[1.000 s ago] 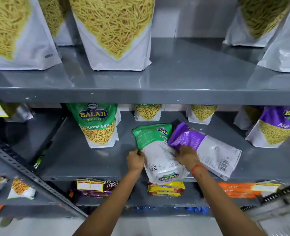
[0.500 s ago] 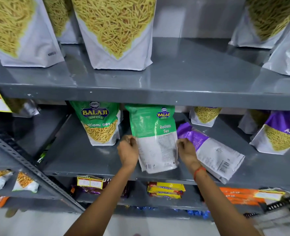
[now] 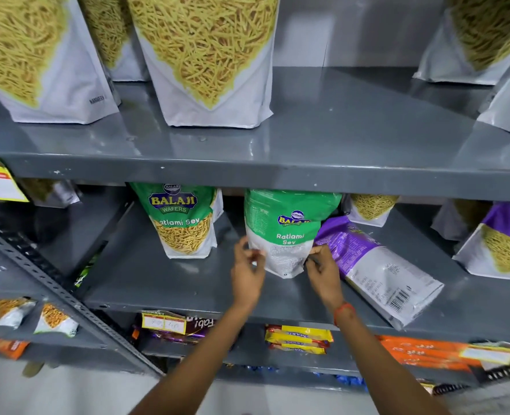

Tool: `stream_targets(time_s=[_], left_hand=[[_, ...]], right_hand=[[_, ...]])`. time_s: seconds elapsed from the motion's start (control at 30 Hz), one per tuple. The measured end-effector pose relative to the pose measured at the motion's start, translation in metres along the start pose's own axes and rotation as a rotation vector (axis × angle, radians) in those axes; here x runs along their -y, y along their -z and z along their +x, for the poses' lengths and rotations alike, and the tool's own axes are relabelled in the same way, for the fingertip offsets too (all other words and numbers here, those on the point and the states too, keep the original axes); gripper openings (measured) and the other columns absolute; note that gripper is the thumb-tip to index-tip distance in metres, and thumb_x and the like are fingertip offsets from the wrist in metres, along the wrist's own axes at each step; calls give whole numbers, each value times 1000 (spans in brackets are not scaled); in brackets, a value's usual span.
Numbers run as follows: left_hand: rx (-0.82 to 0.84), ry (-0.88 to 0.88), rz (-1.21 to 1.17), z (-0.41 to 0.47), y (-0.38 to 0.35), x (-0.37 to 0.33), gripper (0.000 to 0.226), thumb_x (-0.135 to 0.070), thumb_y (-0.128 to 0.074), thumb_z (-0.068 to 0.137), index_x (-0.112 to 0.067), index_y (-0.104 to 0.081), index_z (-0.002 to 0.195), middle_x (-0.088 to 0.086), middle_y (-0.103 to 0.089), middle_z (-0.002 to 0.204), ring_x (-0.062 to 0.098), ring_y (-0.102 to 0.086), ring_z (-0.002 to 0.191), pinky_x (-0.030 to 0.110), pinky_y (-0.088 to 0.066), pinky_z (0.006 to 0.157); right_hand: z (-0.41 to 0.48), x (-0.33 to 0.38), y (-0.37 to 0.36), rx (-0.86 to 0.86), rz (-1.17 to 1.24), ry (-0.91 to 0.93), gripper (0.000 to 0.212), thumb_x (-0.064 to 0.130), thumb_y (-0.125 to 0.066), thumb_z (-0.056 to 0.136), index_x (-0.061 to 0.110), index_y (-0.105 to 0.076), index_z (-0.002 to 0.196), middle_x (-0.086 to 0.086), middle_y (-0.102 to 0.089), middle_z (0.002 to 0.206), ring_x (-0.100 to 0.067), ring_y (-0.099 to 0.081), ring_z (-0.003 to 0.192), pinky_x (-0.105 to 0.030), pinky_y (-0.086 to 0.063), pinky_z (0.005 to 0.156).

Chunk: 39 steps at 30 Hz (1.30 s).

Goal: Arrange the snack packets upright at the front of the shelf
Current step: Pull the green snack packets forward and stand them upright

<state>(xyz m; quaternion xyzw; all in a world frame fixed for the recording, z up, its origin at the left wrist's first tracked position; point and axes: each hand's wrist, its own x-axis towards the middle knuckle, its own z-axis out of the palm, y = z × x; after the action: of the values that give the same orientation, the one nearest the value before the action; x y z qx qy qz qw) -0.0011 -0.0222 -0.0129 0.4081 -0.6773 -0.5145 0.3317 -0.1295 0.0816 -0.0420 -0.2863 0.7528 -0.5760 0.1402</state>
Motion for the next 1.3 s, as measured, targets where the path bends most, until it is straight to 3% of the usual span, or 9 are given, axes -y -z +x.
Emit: stream_targets(time_s=[0.13, 0.27, 0.47, 0.57, 0.73, 0.87, 1.07, 1.17, 1.3], left_hand=[[126, 27, -46, -25, -21, 4, 77, -32, -72, 77, -13, -29, 138, 2, -48, 138, 13, -46, 127, 18, -37, 100], [109, 52, 4, -8, -34, -4, 98, -48, -80, 60, -11, -32, 138, 15, -39, 141, 27, -34, 135, 43, -33, 114], [-14, 58, 132, 27, -29, -6, 73, -34, -86, 57, -2, -51, 113, 23, -54, 117, 36, -51, 112, 40, -43, 93], [150, 50, 13, 46, -3, 5, 69, -28, -88, 55, -7, -53, 111, 16, -65, 115, 28, -62, 103, 40, -52, 89], [555, 81, -209, 79, 34, 15, 51, -4, -72, 76, -14, -52, 122, 11, -59, 130, 25, -56, 121, 39, -43, 104], [669, 178, -220, 96, 42, 14, 35, -16, -65, 84, -30, -57, 116, -3, -63, 122, 13, -57, 115, 34, -42, 101], [193, 60, -342, 67, 11, 28, 14, -11, -57, 89, -13, -56, 103, 5, -62, 105, 15, -58, 98, 29, -46, 91], [174, 67, -354, 65, 7, 26, 9, -13, -54, 92, -11, -54, 100, 5, -61, 102, 11, -57, 92, 17, -47, 82], [206, 64, -238, 70, 8, 24, 23, -19, -51, 94, -7, -54, 112, 3, -60, 107, 10, -56, 96, 6, -47, 77]], right_hand=[[-9, -1, -8, -29, 51, 2, 39, -23, -37, 76, 13, -52, 81, -5, -60, 82, -14, -56, 79, -31, -43, 77], [-18, 2, -20, -5, 44, 12, 42, -17, -38, 83, 5, -58, 113, -5, -64, 107, -11, -60, 98, -26, -47, 92], [-11, 4, -19, -29, 116, -61, 35, -8, -47, 89, 6, -57, 120, -12, -62, 103, -20, -57, 94, -34, -49, 92], [10, 10, -12, 23, 73, -97, 51, -9, -53, 85, 2, -41, 134, -18, -58, 120, -19, -54, 105, -34, -46, 98], [34, 13, -5, 318, 59, -165, 93, -3, -71, 74, 13, -15, 146, -14, -43, 140, -23, -49, 120, -33, -47, 97], [39, 12, -5, 353, 6, -98, 91, 5, -76, 72, 23, -22, 143, 7, -55, 121, -6, -65, 87, -7, -51, 65], [26, 5, -19, 156, -46, -65, 68, 16, -80, 68, 23, -42, 124, 2, -55, 97, -14, -56, 74, -7, -48, 57], [28, 10, -23, 54, -99, -23, 82, 20, -84, 64, 18, -38, 132, -1, -45, 116, -6, -56, 73, -17, -50, 65], [42, 27, -14, 213, -41, -29, 98, 15, -84, 64, 18, -24, 141, -2, -47, 136, -26, -63, 95, -45, -55, 82]])
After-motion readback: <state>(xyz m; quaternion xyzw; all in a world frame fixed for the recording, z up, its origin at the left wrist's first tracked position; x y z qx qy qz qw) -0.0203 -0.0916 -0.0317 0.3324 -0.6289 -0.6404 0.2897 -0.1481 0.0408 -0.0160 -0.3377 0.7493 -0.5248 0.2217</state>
